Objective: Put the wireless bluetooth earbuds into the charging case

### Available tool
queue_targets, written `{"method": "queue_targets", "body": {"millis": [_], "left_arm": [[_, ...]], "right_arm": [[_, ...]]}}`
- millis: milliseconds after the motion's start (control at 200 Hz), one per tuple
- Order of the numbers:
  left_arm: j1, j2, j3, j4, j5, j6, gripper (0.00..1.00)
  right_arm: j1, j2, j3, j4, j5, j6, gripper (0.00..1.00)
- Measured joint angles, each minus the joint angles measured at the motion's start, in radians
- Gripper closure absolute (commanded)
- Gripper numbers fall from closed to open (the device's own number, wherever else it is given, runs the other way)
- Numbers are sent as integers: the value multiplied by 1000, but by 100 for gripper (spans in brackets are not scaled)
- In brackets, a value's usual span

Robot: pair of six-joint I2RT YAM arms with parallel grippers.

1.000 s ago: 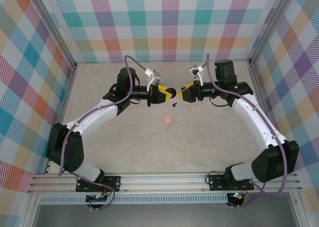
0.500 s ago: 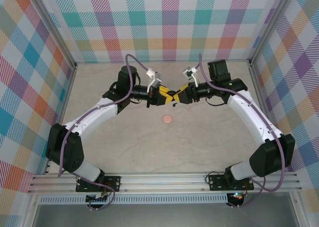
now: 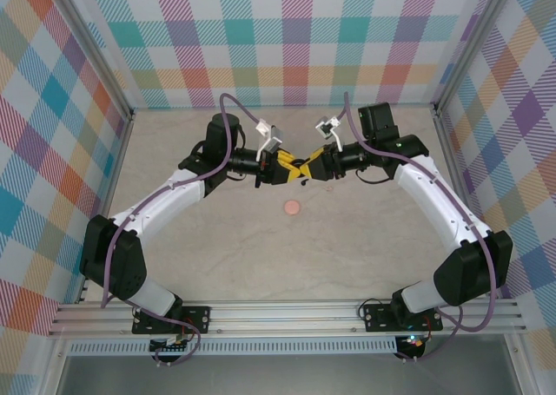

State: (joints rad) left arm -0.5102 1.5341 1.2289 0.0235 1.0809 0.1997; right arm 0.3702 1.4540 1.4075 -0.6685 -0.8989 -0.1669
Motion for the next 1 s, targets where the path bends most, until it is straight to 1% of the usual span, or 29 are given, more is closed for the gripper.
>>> {"method": "queue_targets", "body": {"millis": [95,175,285,525,670,1000], "left_arm": [[0,2,6,-9,2,0,86],[0,8,20,-21,7,-1,86],[0,18,32,-26,12,-5,85],[0,23,32,-25,13,-4,84],[0,23,32,-30,8,7,84],[0,28,53,-108,-4,60,85]], "right_arm": [[0,0,2,-3,-12,-6,70],[-2,1,5,-4,-19,-11,74],[-8,4,10,-6,-21,-14,74],[-8,4,10,-1,-2,14,65],[-7,4,10,2,16,33,63],[1,4,10,16,55,77,62]]}}
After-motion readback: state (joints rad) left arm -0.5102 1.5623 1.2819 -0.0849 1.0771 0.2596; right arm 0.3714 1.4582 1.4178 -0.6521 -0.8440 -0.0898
